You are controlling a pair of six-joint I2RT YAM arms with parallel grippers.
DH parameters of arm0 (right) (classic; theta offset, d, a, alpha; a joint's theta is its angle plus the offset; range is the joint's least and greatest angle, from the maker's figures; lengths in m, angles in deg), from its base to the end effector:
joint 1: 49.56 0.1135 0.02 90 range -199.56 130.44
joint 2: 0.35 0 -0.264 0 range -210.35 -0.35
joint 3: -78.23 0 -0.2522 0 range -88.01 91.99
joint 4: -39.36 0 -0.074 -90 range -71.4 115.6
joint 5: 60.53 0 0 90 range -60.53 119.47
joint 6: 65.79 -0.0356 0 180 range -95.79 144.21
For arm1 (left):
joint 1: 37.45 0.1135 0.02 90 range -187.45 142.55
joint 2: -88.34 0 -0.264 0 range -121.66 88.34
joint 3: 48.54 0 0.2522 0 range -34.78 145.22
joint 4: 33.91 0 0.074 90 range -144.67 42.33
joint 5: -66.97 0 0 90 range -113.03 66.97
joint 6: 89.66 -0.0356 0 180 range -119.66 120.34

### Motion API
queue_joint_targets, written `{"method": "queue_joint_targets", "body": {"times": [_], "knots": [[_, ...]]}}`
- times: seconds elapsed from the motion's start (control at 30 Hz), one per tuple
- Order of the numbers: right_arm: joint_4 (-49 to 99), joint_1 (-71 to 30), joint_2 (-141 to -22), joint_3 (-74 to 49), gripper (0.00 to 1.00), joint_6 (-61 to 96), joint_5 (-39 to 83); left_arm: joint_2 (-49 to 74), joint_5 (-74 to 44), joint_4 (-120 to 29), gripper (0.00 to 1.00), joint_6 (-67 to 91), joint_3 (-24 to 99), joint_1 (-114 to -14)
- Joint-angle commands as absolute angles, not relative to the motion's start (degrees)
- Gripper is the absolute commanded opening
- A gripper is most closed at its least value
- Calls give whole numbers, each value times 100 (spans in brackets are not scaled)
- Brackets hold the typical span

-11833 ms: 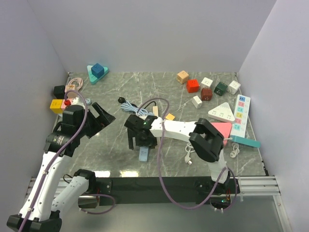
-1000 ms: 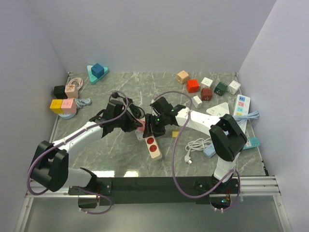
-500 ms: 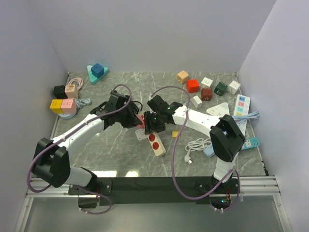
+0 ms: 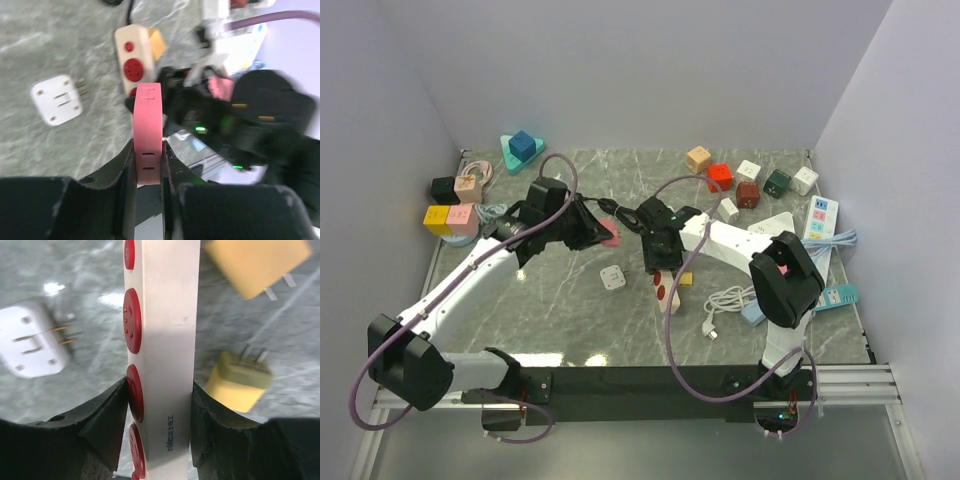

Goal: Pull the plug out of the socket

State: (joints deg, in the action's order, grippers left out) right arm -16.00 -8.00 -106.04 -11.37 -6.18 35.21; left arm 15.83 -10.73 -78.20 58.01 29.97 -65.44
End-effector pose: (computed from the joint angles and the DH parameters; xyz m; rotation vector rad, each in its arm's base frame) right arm 0.2799 0.2434 0.1979 -0.2492 2.7944 0.1671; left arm 0.2409 -0.1366 0.3243 -0.5003 2.3844 -0.9938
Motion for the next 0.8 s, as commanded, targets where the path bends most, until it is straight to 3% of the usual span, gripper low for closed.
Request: {"method": "queue_joint_targets", "body": {"times": [0.0, 0.2, 0.4, 0.53, 0.67, 0.77], "knots": [[-1010, -922, -10038, -1242, 0, -690, 2966, 1811, -1168, -7546, 1, 5677, 2543, -6540], [-753, -1211, -9361, -1103, 0, -875, 2464, 1715, -1196, -6502, 1, 5396, 1393, -6479], [-886, -1572, -8790, -829, 0, -945, 2349, 1320, -1020, -5823, 1, 5159, 1154, -6488], [-272, -1949, -7868, -1303, 0, -1042, 2034, 951, -950, -5664, 1, 4947, 1224, -6488], [336, -2581, -6464, -1673, 0, -1042, 1725, 809, -941, -5559, 11, 4859, 1206, -6488], [-311, -2759, -5961, -1305, 0, -911, 2329, 730, -897, -5488, 18, 4824, 1163, -6488]]}}
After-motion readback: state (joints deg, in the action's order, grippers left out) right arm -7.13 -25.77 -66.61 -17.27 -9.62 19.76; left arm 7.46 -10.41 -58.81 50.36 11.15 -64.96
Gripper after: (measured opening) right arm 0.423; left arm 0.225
